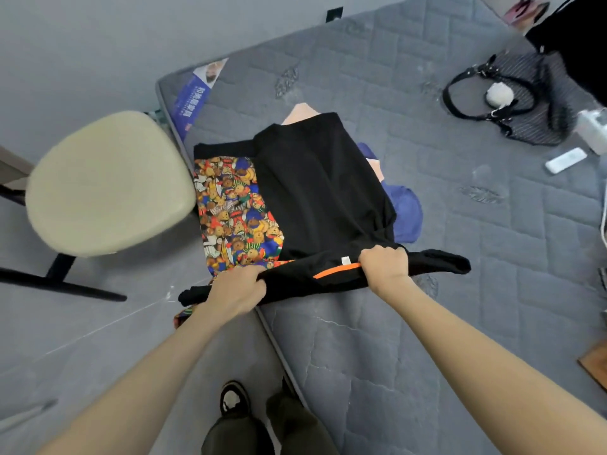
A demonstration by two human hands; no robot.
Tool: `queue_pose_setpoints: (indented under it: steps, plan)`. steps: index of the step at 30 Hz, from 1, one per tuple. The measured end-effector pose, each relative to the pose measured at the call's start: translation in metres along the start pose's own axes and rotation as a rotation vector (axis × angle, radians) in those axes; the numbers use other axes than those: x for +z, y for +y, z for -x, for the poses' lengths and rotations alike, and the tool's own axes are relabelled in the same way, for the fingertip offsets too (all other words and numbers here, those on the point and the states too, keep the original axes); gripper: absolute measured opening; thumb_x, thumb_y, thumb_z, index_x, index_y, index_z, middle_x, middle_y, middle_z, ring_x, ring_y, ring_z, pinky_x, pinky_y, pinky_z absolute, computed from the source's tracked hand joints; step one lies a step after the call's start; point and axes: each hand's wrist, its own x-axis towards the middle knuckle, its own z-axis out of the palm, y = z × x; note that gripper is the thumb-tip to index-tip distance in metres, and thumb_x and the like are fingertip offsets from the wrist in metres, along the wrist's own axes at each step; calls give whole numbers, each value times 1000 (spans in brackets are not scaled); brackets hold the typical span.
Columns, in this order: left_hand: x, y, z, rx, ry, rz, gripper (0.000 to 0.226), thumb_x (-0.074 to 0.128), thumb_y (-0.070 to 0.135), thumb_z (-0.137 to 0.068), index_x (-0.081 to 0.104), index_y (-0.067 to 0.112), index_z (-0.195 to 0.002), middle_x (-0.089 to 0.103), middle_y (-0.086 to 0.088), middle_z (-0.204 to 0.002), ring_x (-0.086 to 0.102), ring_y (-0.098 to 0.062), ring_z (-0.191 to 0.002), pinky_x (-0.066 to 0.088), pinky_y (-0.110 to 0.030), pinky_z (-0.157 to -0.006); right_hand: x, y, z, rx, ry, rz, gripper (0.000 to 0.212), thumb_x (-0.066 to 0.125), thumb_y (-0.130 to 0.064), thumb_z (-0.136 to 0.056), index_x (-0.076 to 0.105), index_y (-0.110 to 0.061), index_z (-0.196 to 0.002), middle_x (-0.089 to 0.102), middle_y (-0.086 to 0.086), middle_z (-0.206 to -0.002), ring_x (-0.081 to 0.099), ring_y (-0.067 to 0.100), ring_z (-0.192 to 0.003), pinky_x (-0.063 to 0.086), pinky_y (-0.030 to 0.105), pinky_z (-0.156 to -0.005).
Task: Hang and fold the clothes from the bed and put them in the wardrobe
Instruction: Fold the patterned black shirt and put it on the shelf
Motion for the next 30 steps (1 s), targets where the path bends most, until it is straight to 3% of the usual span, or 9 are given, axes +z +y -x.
queue_pose_setpoints:
  steps: [3,10,13,15,17,19,23,27,30]
  plan:
    - [-32,-1,-23,-37,109,9,12,40,22,-92,50,20,-88,63,-6,-97,52,-24,-82,40,-32,-68,-32,0,-25,-28,101,27,29,59,-5,-84,60,-22,-108,64,1,-112,61,25,-108,36,34,-93]
    - [-70,-20,-97,-99,160,26,11,36,23,-94,44,16,-92,52,-2,-81,49,-22,-74,33,-33,-63,-70,-13,-101,-72,258,53,16,46,-12,-95,59,-22,-96,67,1,-103,62,24,-99,34,32,-83]
    - [-76,-31,-137,-116,171,59,12,36,23,-97,43,16,-103,57,-5,-92,54,-24,-83,39,-35,-69,-77,-23,-141,-38,325,38,15,48,-15,-95,57,-19,-107,63,5,-113,53,27,-112,29,39,-104]
    - [-77,-40,-159,-92,281,12,24,41,22,-98,45,14,-120,58,-8,-111,56,-26,-100,43,-41,-86,-73,-30,-164,2,348,9,35,47,-17,-96,46,-19,-131,45,13,-141,33,34,-135,8,49,-118]
    - [-71,-49,-175,-31,404,-95,42,45,20,-97,39,15,-138,49,-7,-133,46,-27,-123,33,-46,-108,-65,-42,-177,29,324,-89,57,44,-18,-98,23,-24,-150,13,13,-159,6,37,-146,-2,54,-118]
    - [-60,-49,-184,72,406,-132,50,44,21,-97,31,19,-146,36,-6,-147,28,-27,-139,21,-52,-115,-50,-58,-184,64,285,-220,63,41,-26,-100,8,-32,-153,-4,7,-162,-5,39,-146,-1,59,-115]
    - [-12,-33,-187,215,180,-221,57,32,39,-100,6,41,-150,-1,0,-160,-7,-34,-146,8,-67,-110,-8,-81,-185,102,44,-432,64,32,-49,-99,-10,-48,-147,-22,-5,-159,-17,42,-143,3,72,-107]
    - [34,-59,-192,46,28,-213,64,20,64,-93,-30,57,-133,-31,3,-154,-25,-39,-141,-2,-74,-104,36,-63,-189,156,-151,-509,63,26,-68,-92,-16,-61,-139,-30,-14,-154,-25,42,-140,3,76,-102]
    - [41,-85,-193,-36,61,-165,65,9,76,-83,-30,59,-132,-33,0,-153,-27,-39,-140,-5,-72,-104,52,-42,-190,180,-181,-577,68,29,-72,-88,-15,-62,-139,-27,-16,-155,-24,40,-142,5,76,-104]
